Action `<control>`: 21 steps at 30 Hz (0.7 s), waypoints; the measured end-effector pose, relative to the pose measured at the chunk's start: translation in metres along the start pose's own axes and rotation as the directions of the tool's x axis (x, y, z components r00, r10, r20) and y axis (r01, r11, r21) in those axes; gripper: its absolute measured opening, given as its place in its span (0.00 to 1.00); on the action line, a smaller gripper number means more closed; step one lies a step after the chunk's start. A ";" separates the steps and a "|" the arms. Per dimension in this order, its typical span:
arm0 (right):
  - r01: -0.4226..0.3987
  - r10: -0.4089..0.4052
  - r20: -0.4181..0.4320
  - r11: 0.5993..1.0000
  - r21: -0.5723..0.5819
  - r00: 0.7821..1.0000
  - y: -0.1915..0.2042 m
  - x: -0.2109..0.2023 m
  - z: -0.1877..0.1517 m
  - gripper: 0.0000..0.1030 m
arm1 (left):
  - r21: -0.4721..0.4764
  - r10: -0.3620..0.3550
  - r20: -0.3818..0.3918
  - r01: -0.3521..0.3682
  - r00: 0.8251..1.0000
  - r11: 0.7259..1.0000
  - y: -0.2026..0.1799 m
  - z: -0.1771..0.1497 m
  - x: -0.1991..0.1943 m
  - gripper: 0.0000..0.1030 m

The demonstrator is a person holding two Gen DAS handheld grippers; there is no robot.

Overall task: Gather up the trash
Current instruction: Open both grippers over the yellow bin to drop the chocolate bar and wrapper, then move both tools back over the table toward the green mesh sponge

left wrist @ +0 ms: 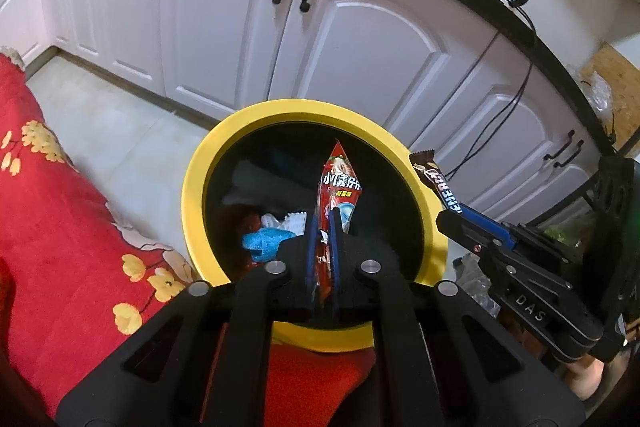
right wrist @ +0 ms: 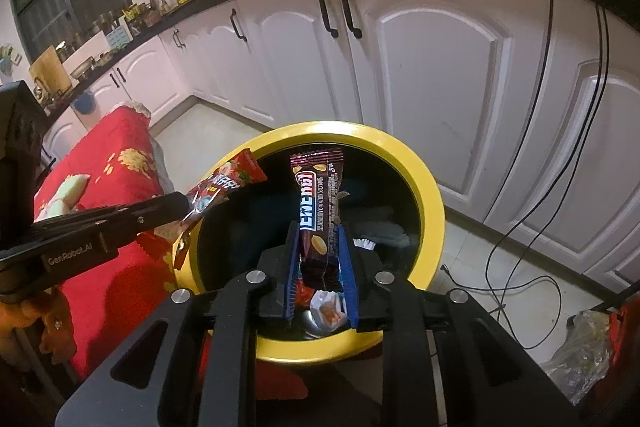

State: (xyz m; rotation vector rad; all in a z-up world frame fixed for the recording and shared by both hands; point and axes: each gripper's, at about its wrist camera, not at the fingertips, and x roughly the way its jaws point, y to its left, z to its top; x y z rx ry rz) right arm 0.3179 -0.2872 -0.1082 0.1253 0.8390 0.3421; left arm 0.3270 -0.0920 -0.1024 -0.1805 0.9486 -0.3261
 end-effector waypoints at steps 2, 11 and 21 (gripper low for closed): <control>0.012 -0.012 0.001 1.000 0.011 1.000 -0.003 0.002 0.001 0.37 | -0.014 0.012 -0.002 -0.012 1.000 1.000 0.003 0.001 0.002 0.10; 0.059 -0.061 0.065 0.998 0.037 0.996 -0.009 -0.020 -0.001 0.56 | -0.034 0.066 0.055 -0.064 0.996 0.997 0.009 0.001 -0.018 0.72; 0.094 -0.106 0.176 0.993 0.074 0.979 -0.005 -0.061 -0.003 0.82 | -0.024 0.161 0.160 -0.159 0.974 0.987 0.014 -0.004 -0.069 0.90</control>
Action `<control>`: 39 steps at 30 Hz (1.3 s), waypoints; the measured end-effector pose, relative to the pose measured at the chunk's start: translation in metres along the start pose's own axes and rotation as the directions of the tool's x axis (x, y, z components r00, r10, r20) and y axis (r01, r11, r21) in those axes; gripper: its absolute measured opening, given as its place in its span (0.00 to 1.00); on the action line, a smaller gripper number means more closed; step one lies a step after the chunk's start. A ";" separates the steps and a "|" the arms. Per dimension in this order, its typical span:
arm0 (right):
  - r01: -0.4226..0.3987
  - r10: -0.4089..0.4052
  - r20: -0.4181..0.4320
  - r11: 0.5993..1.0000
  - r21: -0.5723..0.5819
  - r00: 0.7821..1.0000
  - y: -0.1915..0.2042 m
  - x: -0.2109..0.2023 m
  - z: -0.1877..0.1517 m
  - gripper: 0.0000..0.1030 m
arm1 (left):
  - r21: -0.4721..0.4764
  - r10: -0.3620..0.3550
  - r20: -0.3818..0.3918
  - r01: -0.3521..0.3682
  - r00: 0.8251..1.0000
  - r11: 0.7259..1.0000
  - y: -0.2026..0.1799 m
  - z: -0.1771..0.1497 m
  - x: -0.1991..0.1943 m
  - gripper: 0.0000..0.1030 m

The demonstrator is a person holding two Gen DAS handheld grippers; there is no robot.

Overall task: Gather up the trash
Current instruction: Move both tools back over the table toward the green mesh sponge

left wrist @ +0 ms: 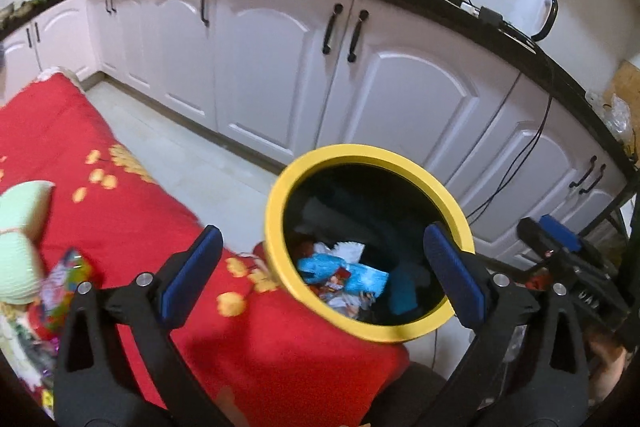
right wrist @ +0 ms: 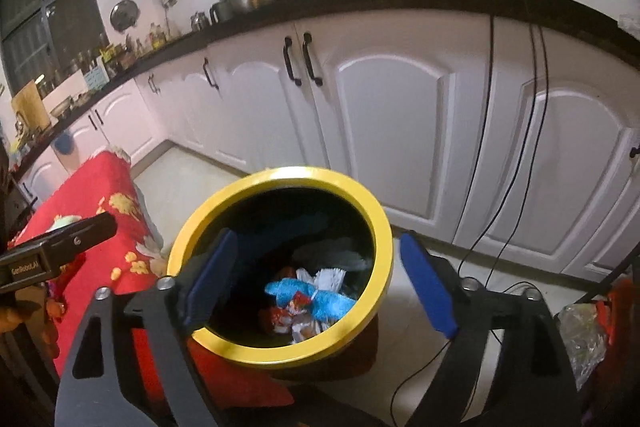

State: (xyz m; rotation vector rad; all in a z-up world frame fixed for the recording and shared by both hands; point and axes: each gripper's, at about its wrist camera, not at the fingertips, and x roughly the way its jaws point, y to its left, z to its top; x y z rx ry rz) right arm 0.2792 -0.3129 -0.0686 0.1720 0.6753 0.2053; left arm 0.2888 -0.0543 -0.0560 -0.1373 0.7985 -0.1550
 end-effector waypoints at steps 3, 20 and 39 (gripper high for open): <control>-0.008 0.008 0.009 1.000 -0.004 1.000 0.005 -0.005 0.001 0.83 | 0.001 0.016 0.024 -0.016 1.000 1.000 0.007 -0.003 -0.014 0.90; -0.063 0.066 0.034 0.994 -0.086 0.997 0.054 -0.031 -0.004 0.84 | -0.055 0.069 0.102 -0.064 0.992 0.996 0.049 -0.021 -0.077 0.90; -0.186 0.196 0.021 0.956 -0.228 0.980 0.140 -0.053 -0.015 0.88 | -0.168 0.174 0.152 -0.148 0.973 0.975 0.118 -0.042 -0.134 0.90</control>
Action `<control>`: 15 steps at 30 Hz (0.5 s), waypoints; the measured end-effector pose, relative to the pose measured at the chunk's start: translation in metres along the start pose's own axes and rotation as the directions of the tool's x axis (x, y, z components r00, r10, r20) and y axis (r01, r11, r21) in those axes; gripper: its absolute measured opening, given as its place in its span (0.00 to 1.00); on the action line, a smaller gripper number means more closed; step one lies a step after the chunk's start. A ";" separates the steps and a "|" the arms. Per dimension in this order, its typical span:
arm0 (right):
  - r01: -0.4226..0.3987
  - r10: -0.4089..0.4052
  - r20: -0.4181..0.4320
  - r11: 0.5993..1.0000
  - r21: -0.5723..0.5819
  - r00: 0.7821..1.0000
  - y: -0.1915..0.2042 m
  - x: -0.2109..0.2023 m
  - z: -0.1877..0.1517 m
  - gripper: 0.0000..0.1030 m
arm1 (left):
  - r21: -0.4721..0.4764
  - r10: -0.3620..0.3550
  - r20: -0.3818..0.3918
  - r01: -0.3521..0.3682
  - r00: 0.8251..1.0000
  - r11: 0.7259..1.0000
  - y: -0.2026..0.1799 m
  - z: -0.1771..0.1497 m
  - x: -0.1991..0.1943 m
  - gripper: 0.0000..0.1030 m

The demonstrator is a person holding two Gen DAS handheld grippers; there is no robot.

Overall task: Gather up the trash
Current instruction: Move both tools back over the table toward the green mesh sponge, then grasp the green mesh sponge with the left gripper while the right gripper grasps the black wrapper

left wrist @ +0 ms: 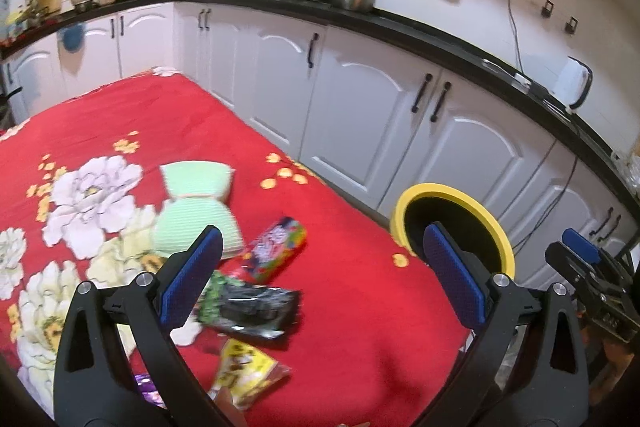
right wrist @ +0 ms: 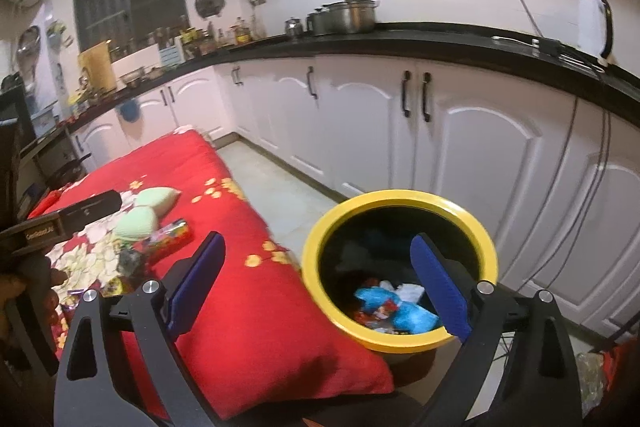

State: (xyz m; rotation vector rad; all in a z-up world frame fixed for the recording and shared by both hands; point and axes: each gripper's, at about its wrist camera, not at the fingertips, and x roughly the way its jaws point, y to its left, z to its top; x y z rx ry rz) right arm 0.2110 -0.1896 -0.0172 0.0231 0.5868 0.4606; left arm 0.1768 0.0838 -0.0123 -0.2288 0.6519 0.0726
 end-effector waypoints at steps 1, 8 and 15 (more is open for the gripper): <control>-0.006 0.006 -0.001 1.000 -0.005 1.000 0.004 0.001 0.000 0.88 | -0.008 0.008 0.003 -0.008 1.000 1.000 0.005 0.000 -0.002 0.90; -0.066 0.064 -0.027 0.996 -0.056 0.998 0.041 0.008 -0.002 0.89 | -0.067 0.051 0.010 -0.051 0.999 0.996 0.042 0.001 -0.012 0.90; -0.144 0.137 -0.080 0.985 -0.097 0.987 0.077 0.022 -0.007 0.89 | -0.132 0.119 -0.014 -0.119 0.993 0.984 0.089 0.004 -0.015 0.90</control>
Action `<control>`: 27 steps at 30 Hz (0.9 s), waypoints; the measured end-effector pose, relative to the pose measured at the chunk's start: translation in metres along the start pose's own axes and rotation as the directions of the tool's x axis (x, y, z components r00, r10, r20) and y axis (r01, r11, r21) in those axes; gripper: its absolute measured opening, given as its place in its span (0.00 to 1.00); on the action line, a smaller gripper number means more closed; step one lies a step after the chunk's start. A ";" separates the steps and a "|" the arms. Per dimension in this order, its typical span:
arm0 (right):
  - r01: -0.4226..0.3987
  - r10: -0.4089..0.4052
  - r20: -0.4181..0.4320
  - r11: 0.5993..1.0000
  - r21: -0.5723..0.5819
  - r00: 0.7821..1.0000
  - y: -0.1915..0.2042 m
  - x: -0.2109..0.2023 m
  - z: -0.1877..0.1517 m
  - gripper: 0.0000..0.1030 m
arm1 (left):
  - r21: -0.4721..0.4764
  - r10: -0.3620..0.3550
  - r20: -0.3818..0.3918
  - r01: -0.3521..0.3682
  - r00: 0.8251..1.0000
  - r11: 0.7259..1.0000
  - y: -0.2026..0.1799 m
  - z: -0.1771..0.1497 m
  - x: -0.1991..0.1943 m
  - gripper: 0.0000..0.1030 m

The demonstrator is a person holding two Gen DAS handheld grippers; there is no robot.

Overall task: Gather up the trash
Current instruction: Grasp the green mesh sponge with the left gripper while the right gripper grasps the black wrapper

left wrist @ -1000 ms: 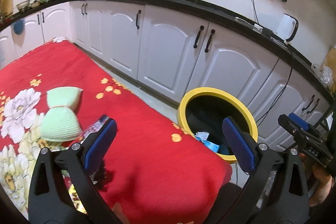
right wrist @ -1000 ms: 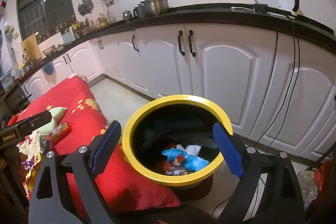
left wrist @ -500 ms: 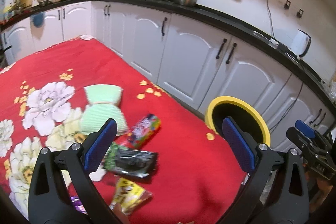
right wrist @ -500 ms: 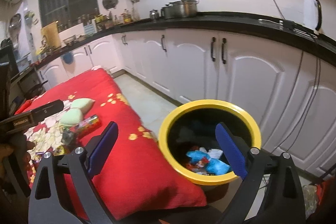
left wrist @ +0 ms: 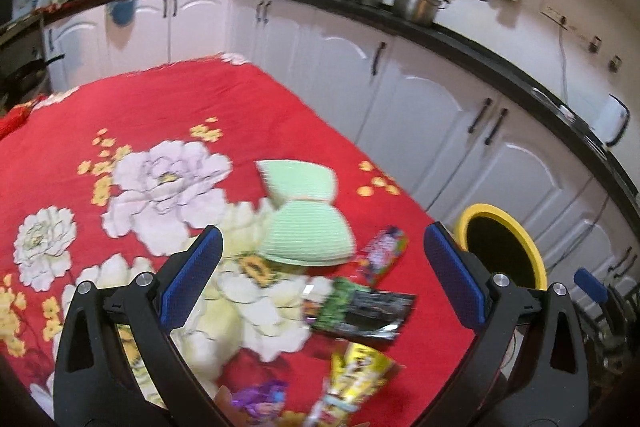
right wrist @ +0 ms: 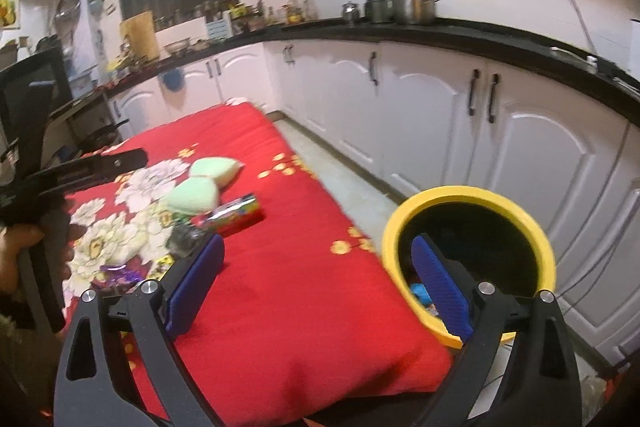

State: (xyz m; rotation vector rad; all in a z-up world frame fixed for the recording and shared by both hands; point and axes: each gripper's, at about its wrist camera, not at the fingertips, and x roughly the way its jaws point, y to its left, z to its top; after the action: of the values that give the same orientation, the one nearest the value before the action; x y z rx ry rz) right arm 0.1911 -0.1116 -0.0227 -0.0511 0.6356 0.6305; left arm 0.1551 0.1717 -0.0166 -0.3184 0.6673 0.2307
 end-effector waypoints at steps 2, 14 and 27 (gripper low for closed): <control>-0.025 0.025 -0.015 1.000 -0.012 1.000 0.008 0.006 0.000 0.89 | -0.013 0.009 -0.012 -0.009 1.000 1.000 0.009 0.001 0.003 0.90; -0.147 0.139 -0.129 0.987 -0.060 0.982 0.052 0.060 0.003 0.89 | -0.059 -0.012 -0.161 0.003 0.987 0.998 0.042 0.006 0.050 0.90; -0.272 0.257 -0.275 0.962 -0.016 0.927 0.074 0.121 -0.001 0.76 | -0.138 -0.161 -0.336 0.121 0.928 0.983 0.032 0.017 0.124 0.90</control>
State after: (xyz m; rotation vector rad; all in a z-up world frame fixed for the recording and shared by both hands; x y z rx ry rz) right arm 0.2242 0.0125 -0.0820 -0.1041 0.8994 0.9123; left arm 0.2494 0.2207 -0.0904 -0.5231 0.9772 0.0742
